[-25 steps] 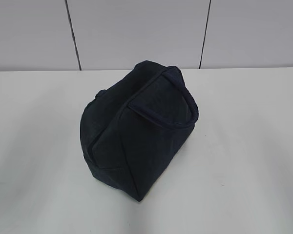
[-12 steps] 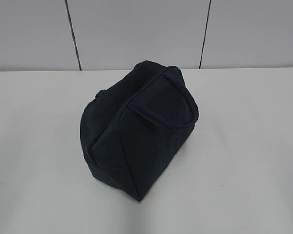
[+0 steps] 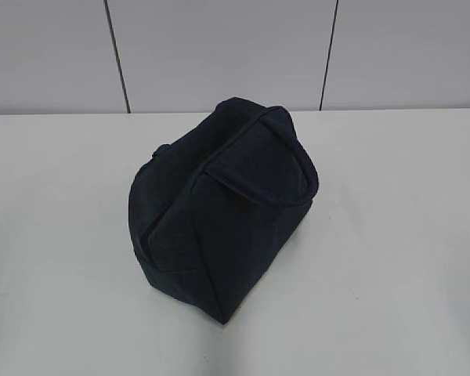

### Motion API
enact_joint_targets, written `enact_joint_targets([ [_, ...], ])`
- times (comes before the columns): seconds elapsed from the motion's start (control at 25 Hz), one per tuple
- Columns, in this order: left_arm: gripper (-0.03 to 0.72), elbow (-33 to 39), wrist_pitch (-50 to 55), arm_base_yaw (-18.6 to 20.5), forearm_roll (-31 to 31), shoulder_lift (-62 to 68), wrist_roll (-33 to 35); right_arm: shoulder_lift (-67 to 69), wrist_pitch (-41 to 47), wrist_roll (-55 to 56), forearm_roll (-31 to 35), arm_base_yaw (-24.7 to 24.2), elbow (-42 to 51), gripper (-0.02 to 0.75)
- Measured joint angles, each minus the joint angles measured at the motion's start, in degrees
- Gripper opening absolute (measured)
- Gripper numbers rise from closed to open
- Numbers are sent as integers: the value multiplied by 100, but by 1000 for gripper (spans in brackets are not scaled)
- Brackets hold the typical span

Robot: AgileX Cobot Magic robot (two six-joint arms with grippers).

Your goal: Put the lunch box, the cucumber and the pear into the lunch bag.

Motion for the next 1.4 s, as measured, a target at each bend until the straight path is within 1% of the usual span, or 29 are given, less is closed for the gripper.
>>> enact_joint_targets([
  [0.56, 241, 0, -40, 0, 12, -45, -46, -11, -9, 22, 34, -29, 0, 0],
  [0.68, 241, 8, -31, 62, 19, -367, -50, -10, -23, 22, 46, -374, 9, 0],
  [0.84, 241, 3, -42, 386, 35, -478, -50, -22, -50, 22, -73, -1272, 9, 0],
  [0.92, 241, 3, -42, 494, 35, -479, -50, -22, -50, 22, -110, -1630, 9, 0],
  [1.0, 241, 3, -42, 513, 48, -483, -50, -22, -50, 22, -135, -1851, 9, 0],
  [1.4, 241, 3, -42, 522, 53, -483, -50, -24, -50, 22, -210, -1910, 9, 0],
])
